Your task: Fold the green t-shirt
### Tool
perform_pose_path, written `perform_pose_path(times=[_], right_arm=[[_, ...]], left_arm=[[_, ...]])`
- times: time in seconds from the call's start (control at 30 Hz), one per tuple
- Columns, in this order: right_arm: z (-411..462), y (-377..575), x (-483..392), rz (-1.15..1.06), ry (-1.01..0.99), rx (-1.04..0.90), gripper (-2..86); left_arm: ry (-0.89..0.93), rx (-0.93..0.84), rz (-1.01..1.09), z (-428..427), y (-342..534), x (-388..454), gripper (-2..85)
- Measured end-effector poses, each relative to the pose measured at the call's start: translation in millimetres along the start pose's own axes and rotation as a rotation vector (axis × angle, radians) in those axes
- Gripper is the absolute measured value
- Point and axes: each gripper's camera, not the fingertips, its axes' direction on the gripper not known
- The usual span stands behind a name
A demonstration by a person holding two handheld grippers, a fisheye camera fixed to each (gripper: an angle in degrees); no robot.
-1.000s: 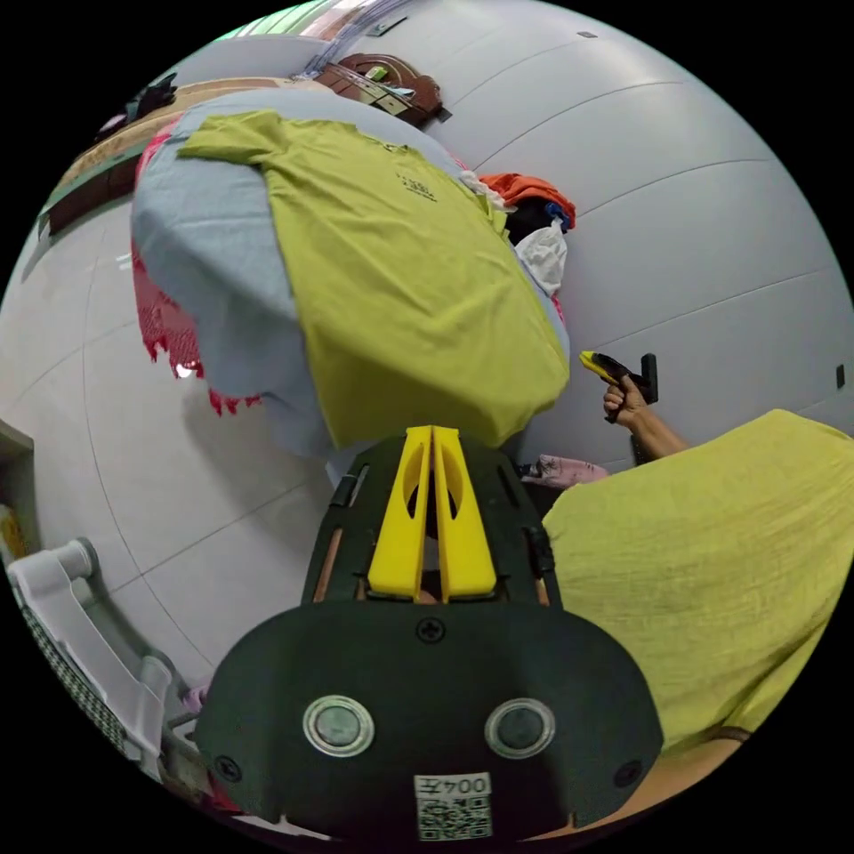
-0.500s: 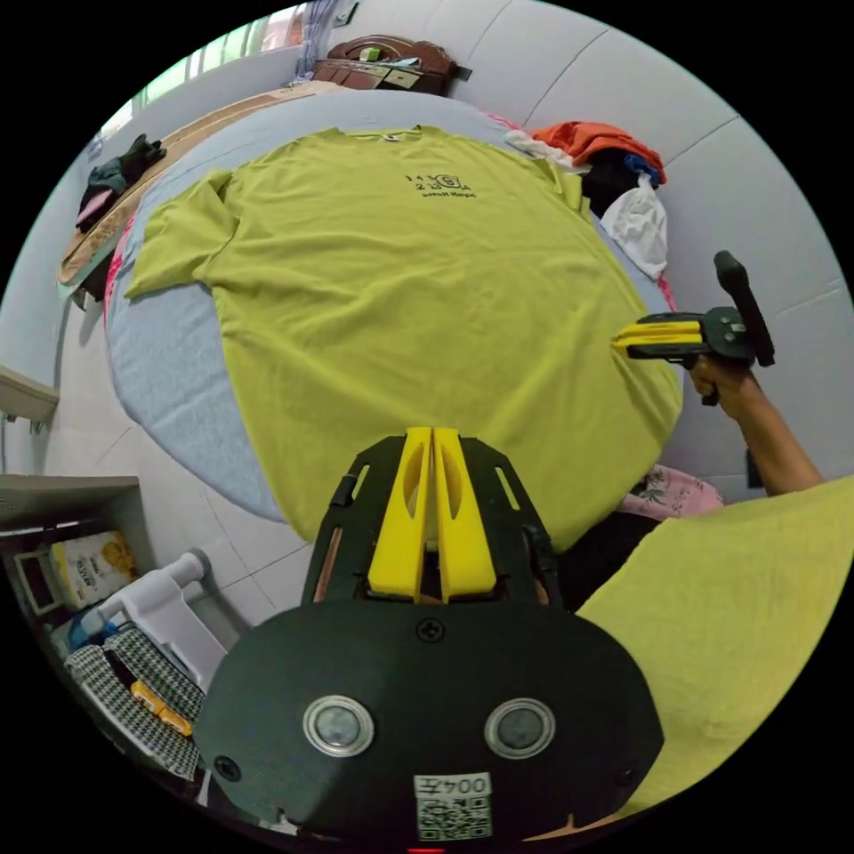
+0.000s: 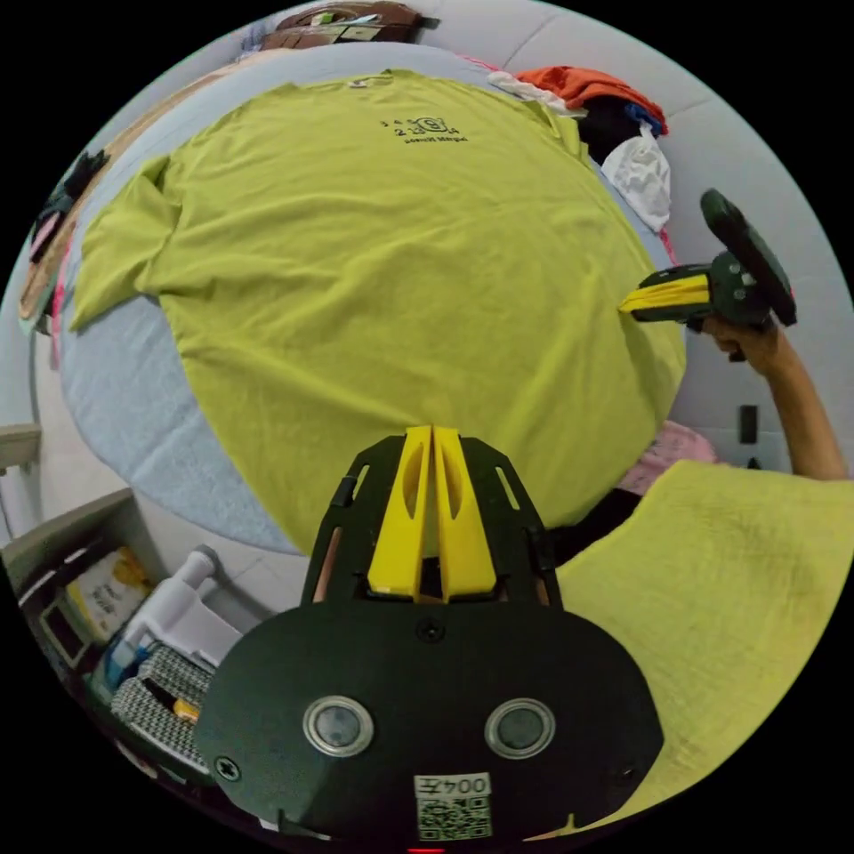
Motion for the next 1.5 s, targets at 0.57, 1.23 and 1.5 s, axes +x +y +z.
perform_pose_path(times=[0.57, 1.23, 1.5], right_arm=[[67, -89, 7, 0.319, -0.249, -0.053, 8.8], [124, -99, 11, 0.295, -0.263, -0.051, 8.7], [140, -84, 21, 0.321, -0.281, -0.029, 7.7]], left_arm=[[0.622, 0.58, -0.705, -176, 13, -416, 8.9], [0.546, 0.742, -0.896, -105, 23, -463, 2.5], [0.021, 0.736, -0.269, -101, -31, -290, 0.7]])
